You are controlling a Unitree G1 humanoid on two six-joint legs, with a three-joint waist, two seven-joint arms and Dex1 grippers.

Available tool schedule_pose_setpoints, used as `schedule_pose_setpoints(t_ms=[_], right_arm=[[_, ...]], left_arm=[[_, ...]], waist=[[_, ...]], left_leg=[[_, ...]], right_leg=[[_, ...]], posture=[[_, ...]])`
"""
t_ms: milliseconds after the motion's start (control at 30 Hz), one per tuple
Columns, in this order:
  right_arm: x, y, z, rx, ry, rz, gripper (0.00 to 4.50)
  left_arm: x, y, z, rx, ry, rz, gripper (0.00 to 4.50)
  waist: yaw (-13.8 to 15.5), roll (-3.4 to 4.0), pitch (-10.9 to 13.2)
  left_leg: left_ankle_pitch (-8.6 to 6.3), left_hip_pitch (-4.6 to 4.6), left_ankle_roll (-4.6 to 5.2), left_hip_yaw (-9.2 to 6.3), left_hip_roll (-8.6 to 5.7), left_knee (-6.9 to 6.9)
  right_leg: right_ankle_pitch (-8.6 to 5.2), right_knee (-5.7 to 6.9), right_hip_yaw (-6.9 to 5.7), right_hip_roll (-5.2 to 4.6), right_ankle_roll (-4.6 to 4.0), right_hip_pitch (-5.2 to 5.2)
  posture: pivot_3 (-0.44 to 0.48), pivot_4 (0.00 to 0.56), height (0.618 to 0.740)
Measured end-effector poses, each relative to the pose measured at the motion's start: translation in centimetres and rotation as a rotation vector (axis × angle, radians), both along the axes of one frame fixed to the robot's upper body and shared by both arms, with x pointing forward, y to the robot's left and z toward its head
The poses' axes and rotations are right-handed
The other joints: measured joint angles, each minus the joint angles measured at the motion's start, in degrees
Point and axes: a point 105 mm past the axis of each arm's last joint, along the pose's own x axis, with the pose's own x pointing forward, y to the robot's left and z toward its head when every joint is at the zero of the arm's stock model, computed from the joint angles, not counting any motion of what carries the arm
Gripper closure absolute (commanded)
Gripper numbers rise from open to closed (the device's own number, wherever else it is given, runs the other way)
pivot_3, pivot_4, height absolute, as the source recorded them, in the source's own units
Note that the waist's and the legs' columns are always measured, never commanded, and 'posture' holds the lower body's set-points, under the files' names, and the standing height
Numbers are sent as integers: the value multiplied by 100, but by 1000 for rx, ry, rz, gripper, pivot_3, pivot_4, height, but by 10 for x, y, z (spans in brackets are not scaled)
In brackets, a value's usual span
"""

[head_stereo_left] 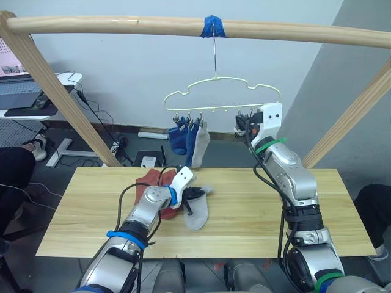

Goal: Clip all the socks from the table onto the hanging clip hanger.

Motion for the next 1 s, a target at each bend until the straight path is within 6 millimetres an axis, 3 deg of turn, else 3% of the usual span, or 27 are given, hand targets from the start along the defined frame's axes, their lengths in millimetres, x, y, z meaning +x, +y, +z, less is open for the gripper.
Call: schedule_pose_setpoints(t_ms=[167,333,700,1000], right_arm=[[-6,-2,1,87,115,71,4485],[-14,-4,6,205,254,126,4485],[-26,11,9,482,492,212,4485],[-29,10,10,499,529,206,4485]], left_arm=[[-1,-6,62,-154,-200,-45,4459],[-10,-7,91,-222,-319,-83,4459],[-10,-11,99,-251,-400,-61,4459],[-5,-11,106,-262,-454,-47,4459]], waist=[[6,4,-3],[6,6,-6],[2,6,-8],[-11,7,-8]], left_leg=[[1,2,0,-3,1,1],[3,4,2,-4,0,5],[8,9,10,-3,-4,8],[9,8,12,-2,-4,7]], right_leg=[[0,6,-1,0,0,0],[0,16,-1,0,0,0],[0,33,1,0,0,-1],[0,33,2,1,0,-4]], posture=[[-14,115,740],[-13,112,740],[-21,126,740],[-19,127,740]])
